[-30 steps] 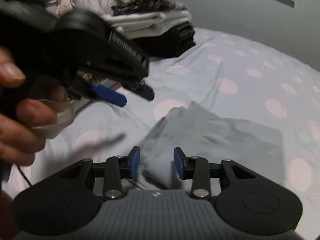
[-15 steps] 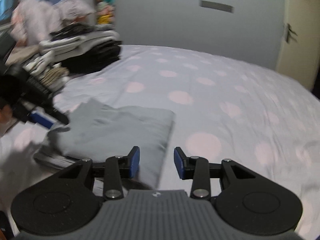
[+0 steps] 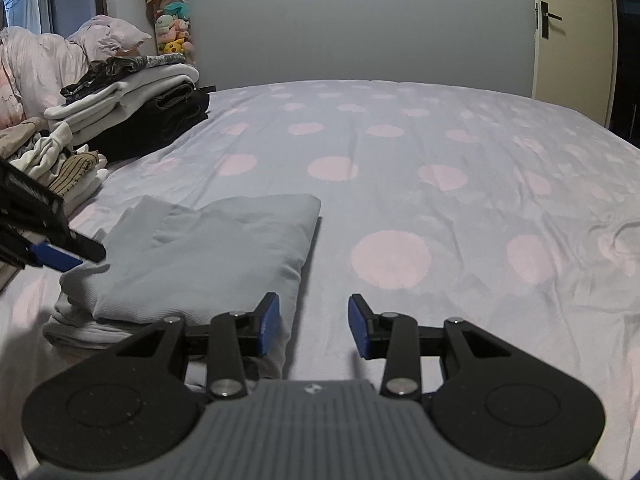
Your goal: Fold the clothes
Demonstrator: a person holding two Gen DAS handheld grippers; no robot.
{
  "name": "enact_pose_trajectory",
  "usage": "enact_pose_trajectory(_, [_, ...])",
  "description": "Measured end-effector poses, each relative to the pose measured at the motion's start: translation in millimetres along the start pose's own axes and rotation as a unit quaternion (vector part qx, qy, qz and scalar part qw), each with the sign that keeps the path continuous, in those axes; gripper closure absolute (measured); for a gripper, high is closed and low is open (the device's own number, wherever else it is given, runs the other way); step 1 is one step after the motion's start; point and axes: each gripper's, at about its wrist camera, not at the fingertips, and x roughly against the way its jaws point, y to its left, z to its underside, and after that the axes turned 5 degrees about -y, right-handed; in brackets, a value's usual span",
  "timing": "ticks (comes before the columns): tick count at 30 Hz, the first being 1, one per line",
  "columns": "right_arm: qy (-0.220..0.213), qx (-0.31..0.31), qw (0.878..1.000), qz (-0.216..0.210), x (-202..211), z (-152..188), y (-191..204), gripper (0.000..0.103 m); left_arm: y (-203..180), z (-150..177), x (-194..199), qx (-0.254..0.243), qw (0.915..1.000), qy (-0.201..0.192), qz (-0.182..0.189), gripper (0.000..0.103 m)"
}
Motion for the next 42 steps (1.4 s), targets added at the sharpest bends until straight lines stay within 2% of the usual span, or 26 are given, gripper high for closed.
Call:
enact_pose_trajectory(2, [-0.001, -0.001, 1.0, -0.001, 1, 1, -1, 0.061, 1, 0, -5, 0.003, 1.0, 0.006, 0.004, 0.061])
enact_pose_trajectory(4, [0.0, -0.001, 1.0, 0.0, 0, 2, -1, 0.061, 0, 2, -11, 0.0, 0.9999, 0.01, 0.004, 0.07])
enact_pose_trajectory(6, [0.002, 0.0, 1.0, 0.001, -1, 3, -1, 0.06, -4, 3, -7, -0.008, 1.0, -0.006, 0.0, 0.085])
enact_pose_trajectory(8, [0.002, -0.002, 1.0, 0.004, -2, 2, -2, 0.061, -7, 4, 5, -0.01, 0.9994, -0.03, 0.015, 0.087])
enact_pose_trajectory(10, [-0.001, -0.01, 1.0, 0.005, 0, 2, -4, 0.06, -10, 6, 21, -0.017, 0.9977, -0.06, 0.028, 0.087])
enact_pose_trajectory(13, [-0.007, -0.028, 1.0, 0.004, 3, 0, -8, 0.06, -6, 11, 36, -0.006, 0.997, -0.074, 0.022, 0.087])
enact_pose_trajectory(18, [-0.015, -0.046, 0.999, -0.014, 6, -3, -10, 0.062, 7, 12, 17, 0.012, 0.9992, -0.034, -0.017, 0.087])
enact_pose_trajectory(21, [-0.021, -0.049, 0.998, -0.043, 6, -8, -5, 0.067, 5, 11, 9, 0.007, 0.9989, -0.026, -0.037, 0.087])
enact_pose_trajectory(25, [-0.024, -0.044, 0.996, -0.08, 1, -19, 13, 0.075, 9, 12, 4, 0.018, 0.9986, -0.02, -0.046, 0.086])
enact_pose_trajectory(29, [0.011, -0.023, 0.996, -0.087, -15, -11, 32, 0.077, 6, 14, 3, 0.008, 0.9982, -0.018, -0.057, 0.084])
enact_pose_trajectory(33, [0.053, -0.008, 0.995, -0.08, -27, 7, 32, 0.077, 4, 16, 1, -0.003, 0.9976, -0.01, -0.068, 0.083])
enact_pose_trajectory(40, [0.064, 0.006, 0.995, -0.079, -27, 9, 32, 0.077, 3, 17, 1, -0.005, 0.9974, -0.008, -0.071, 0.082])
enact_pose_trajectory(42, [0.061, 0.012, 0.995, -0.076, -25, 7, 33, 0.077, 6, 18, 4, 0.003, 0.9976, -0.014, -0.067, 0.076])
